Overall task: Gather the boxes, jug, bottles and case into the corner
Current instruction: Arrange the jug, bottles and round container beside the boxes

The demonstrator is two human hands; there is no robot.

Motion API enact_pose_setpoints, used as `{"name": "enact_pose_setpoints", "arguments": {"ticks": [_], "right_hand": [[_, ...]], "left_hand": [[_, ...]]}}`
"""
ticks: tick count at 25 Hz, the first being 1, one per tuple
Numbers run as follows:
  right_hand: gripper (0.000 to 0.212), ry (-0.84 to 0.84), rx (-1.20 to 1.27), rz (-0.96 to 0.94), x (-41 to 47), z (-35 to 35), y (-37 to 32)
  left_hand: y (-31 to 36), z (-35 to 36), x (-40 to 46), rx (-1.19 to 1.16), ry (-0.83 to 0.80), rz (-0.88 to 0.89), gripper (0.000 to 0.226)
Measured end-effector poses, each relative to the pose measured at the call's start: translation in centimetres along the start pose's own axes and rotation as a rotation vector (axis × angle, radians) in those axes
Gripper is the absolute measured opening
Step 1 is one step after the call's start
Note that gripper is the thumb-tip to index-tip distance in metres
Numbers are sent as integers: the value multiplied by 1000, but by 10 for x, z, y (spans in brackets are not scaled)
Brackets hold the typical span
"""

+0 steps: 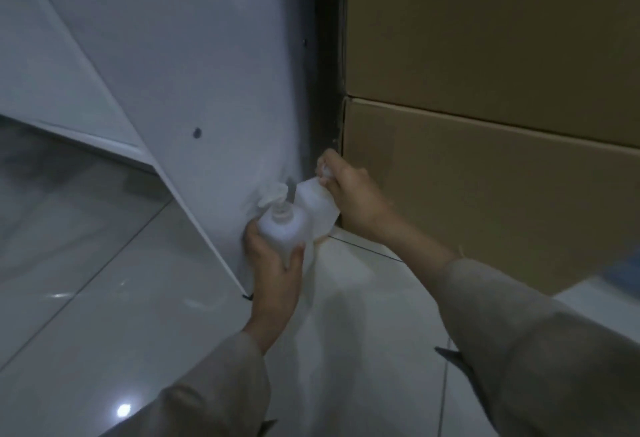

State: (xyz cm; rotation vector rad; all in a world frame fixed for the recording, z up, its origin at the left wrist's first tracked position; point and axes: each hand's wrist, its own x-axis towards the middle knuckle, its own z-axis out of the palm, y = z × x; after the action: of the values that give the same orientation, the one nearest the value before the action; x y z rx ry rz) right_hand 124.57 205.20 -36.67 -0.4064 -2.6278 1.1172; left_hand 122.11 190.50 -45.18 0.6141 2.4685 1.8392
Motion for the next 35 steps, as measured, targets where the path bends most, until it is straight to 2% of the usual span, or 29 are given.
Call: {"name": "enact_pose_setpoints", "arguments": {"ticks": [5, 9, 12, 15, 18, 20, 23, 25, 26, 28, 29, 31, 35], "right_hand": [[19, 71, 150, 12, 25, 3, -6], [43, 97, 188, -29, 14, 3, 1], [54, 137, 179, -40, -3, 9, 10], [55, 137, 315, 97, -18, 16, 22], [49, -31, 383, 279, -27, 22, 29], [50, -167, 306, 322, -30, 26, 31], [53, -342, 100, 303, -39, 28, 33], [49, -474, -42, 251, -47, 22, 35], [45, -534, -105, 227, -52, 16, 36], [37, -613, -210, 182, -70, -4, 37], [35, -625, -255, 175, -83, -19, 37], [33, -602, -334, 191, -115, -56, 36], [31, -429, -353, 312, -205, -138, 40]], "left_hand": [[-4, 23, -1, 81, 49, -88, 79], [0, 39, 0, 45, 135, -320, 86], [0, 42, 8, -4, 142, -458, 82], [8, 42, 21, -79, 172, -558, 71], [17, 45, 26, -183, 197, -643, 64], [13, 44, 26, -226, 169, -585, 55], [-1, 39, 24, -190, 56, -565, 47], [-4, 37, 15, -211, -13, -720, 36], [3, 39, 6, -242, -116, -819, 29], [31, 47, -18, -238, -494, -894, 22], [48, 54, -30, -192, -688, -846, 19], [77, 69, -48, -118, -926, -668, 18], [118, 120, -80, -3, -1153, -196, 12]]}}
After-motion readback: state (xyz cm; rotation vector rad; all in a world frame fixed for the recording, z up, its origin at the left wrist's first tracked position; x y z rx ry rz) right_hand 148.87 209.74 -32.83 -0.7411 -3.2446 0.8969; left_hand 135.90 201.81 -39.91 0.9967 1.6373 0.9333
